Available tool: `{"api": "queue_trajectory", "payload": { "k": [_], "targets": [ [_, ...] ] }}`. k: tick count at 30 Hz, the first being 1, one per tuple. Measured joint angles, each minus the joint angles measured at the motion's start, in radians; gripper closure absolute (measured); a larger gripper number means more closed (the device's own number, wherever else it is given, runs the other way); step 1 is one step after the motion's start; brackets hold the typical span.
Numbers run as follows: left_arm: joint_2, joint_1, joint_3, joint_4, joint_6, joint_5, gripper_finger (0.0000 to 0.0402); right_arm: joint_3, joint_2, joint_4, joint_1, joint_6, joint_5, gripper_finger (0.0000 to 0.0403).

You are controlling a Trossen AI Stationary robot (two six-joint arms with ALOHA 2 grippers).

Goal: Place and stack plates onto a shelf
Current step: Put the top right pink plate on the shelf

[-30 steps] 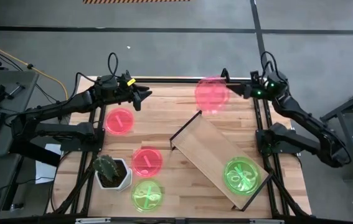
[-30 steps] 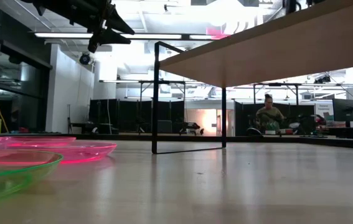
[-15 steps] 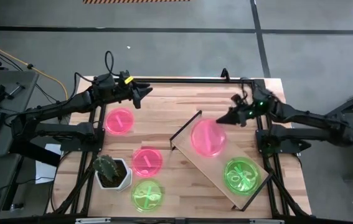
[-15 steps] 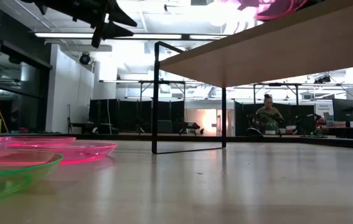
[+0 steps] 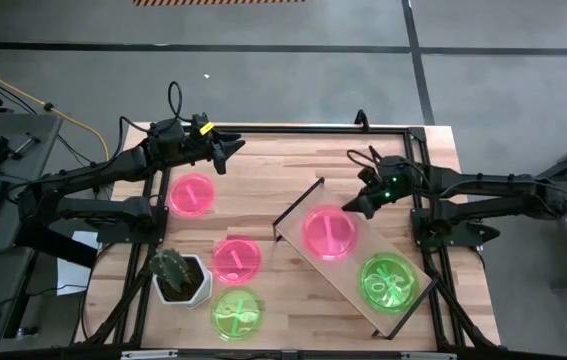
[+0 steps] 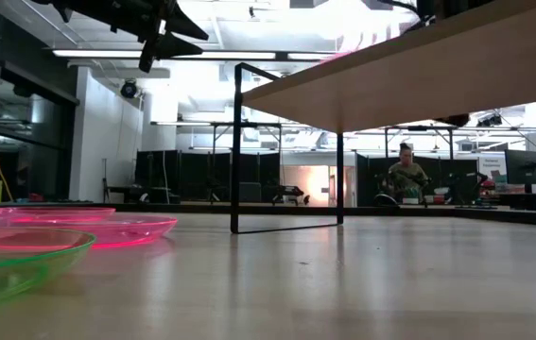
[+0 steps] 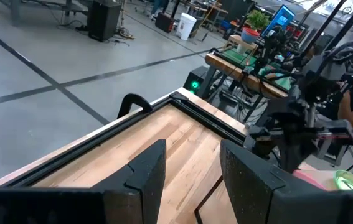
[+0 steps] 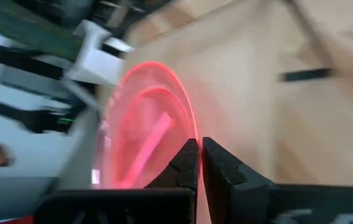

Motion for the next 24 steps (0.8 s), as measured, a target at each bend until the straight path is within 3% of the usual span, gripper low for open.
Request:
{"api": "queue_trajectory", "payload": {
  "k": [4, 7, 24],
  "targets": [
    [0.0, 0.0, 0.0, 0.0, 0.0, 0.0, 0.0259, 0.086, 0.0, -0.152, 0.0, -0.064, 0.097, 0.0403],
    [0.0, 0.0, 0.0, 0.0, 0.0, 0.0, 0.0259, 0.127, 0.0, -0.149, 0.0, -0.085, 0.126, 0.0403],
    [0.0, 0.0, 0.0, -0.001, 0.001, 0.0, 0.0259, 0.139, 0.114, -0.107, 0.002, -0.061, 0.06, 0.0403]
  ]
}}
